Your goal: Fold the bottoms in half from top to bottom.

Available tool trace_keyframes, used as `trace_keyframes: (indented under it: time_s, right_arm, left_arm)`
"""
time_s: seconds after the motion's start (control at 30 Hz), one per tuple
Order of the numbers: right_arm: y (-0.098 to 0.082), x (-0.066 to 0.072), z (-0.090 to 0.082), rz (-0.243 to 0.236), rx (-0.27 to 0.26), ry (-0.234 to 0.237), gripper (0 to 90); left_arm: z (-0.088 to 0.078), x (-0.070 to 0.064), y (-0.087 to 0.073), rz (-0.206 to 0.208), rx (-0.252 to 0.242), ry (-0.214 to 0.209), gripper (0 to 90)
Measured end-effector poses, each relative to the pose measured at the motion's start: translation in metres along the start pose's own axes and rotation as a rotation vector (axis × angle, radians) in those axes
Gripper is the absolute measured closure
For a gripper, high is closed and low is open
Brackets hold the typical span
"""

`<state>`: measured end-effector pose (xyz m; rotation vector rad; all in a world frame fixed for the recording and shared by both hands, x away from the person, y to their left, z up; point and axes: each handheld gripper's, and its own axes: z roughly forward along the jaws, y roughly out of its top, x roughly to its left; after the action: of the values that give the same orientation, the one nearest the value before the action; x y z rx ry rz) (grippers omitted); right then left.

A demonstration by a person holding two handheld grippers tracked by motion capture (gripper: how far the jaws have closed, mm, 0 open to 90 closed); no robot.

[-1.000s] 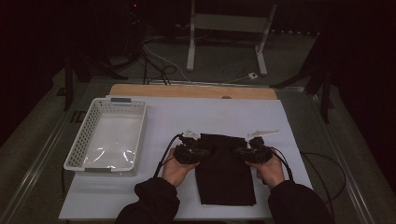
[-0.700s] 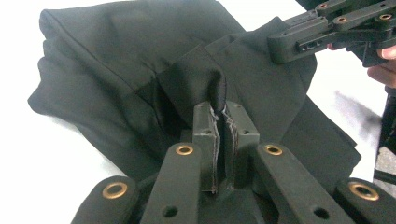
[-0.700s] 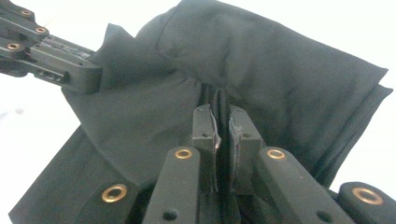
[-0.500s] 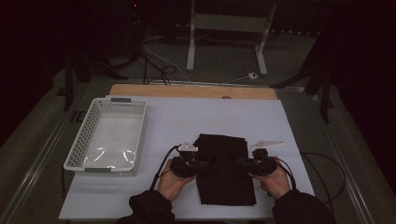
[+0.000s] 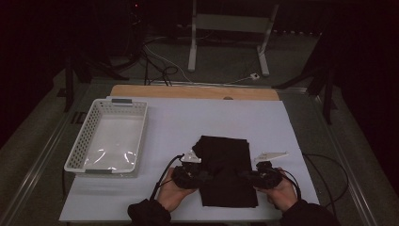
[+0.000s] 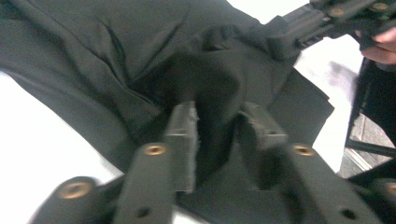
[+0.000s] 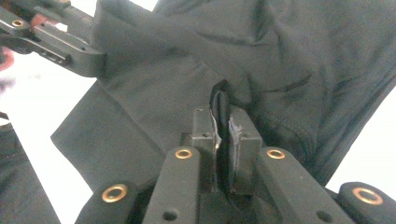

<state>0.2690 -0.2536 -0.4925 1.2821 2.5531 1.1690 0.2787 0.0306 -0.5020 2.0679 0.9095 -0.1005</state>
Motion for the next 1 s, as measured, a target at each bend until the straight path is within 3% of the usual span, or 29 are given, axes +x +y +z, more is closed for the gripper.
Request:
trace_keyframes:
  time_s: [0.07,0.17,0.2,0.27,0.33,0.4,0.53,0.67,0.83,0.9,1.0]
  right_arm:
    - [0.0,0.001,0.0,0.0,0.0,0.002,83.6]
    - [0.0,0.002,0.0,-0.008,0.002,0.006,83.5]
    - [0.0,0.003,0.0,-0.01,0.003,0.007,83.5]
    - [-0.001,0.003,-0.001,-0.011,0.003,0.012,83.4]
    - [-0.002,0.003,-0.004,-0.014,-0.004,0.016,82.6]
    - [-0.003,0.002,-0.008,-0.011,-0.016,0.017,77.8]
    - [-0.004,-0.001,-0.016,-0.001,-0.069,0.025,59.6]
    - [-0.001,-0.003,-0.022,0.014,-0.121,0.048,48.6]
    - [0.0,-0.006,-0.023,0.035,-0.149,0.049,42.8]
    - [0.0,-0.007,-0.024,0.041,-0.16,0.052,42.2]
    - [0.001,-0.008,-0.024,0.045,-0.166,0.046,40.8]
  left_arm:
    - [0.004,0.004,0.003,-0.018,-0.01,0.006,55.0]
    - [0.009,0.005,0.009,-0.021,-0.025,0.008,51.3]
    - [0.01,0.004,0.01,-0.022,-0.03,0.005,53.1]
    - [0.01,0.002,0.013,-0.014,-0.03,-0.035,70.7]
    - [0.008,-0.003,0.012,0.014,-0.027,-0.063,80.5]
    - [0.005,-0.009,0.01,0.034,-0.022,-0.086,84.9]
    - [-0.001,-0.015,0.006,0.069,-0.009,-0.111,85.2]
    - [-0.006,-0.019,0.002,0.097,0.0,-0.144,83.1]
    - [-0.01,-0.023,0.002,0.105,-0.004,-0.216,73.4]
    - [-0.01,-0.024,0.002,0.103,-0.011,-0.214,67.4]
    - [-0.009,-0.022,0.004,0.093,-0.021,-0.175,56.2]
